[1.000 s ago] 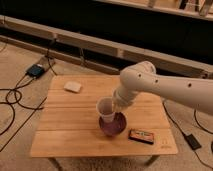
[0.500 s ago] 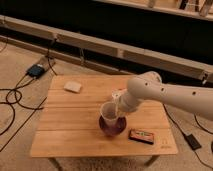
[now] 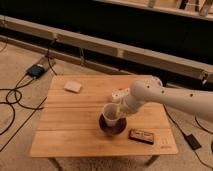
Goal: Place the ceramic cup in the ceramic bowl
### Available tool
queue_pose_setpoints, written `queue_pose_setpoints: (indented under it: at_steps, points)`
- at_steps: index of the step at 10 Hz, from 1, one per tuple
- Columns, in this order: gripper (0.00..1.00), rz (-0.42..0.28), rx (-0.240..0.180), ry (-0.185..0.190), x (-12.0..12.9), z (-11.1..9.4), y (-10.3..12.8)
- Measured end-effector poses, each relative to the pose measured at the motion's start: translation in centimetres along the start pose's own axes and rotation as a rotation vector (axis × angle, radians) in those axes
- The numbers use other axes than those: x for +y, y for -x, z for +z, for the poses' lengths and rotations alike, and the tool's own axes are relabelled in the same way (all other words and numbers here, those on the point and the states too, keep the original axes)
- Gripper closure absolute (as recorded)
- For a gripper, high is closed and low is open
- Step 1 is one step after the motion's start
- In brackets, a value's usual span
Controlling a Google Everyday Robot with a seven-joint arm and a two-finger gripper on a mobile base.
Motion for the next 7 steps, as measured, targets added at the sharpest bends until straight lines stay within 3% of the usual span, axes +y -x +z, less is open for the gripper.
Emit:
queue_pose_setpoints:
  at_steps: [2, 3, 7]
  points:
    - [0.98, 0.0, 0.02, 0.001, -0.6, 0.6, -0.7]
    - [0.92, -0.003, 0.028, 0.004, -0.7, 0.9, -1.0]
    - [0.48, -0.019, 0.031, 0.014, -0.7, 1.2, -1.2]
